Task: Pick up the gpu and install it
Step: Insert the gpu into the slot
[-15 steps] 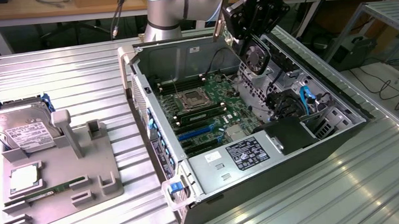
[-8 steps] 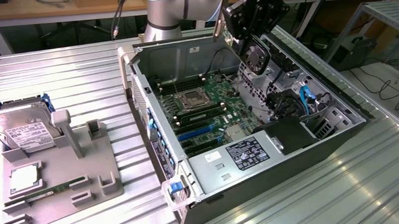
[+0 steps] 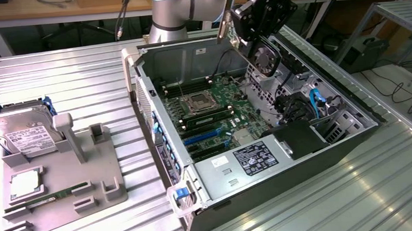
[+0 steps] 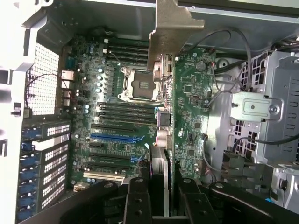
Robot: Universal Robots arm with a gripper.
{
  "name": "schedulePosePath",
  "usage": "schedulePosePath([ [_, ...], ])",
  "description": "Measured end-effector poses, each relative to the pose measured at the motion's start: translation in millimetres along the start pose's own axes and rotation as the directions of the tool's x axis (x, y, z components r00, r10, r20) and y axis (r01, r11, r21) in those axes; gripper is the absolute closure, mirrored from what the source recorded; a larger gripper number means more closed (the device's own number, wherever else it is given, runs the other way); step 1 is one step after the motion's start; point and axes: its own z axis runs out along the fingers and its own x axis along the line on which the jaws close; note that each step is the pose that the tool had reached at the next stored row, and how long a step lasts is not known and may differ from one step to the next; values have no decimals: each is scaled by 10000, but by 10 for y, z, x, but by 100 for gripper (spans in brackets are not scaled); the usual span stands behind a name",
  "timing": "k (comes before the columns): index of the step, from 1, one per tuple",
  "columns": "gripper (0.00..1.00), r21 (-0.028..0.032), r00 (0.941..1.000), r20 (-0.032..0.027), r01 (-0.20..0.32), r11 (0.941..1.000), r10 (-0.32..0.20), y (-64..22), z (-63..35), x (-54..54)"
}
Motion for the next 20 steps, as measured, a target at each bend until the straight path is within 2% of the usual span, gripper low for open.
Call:
schedulePosePath([
  [11, 73, -4, 9965, -36, 832, 9965, -832, 0, 0, 0],
  [14, 73, -8, 9892, -64, 1464, 9892, -1464, 0, 0, 0],
  [20, 73, -17, 9763, -94, 2162, 9764, -2162, 0, 0, 0],
])
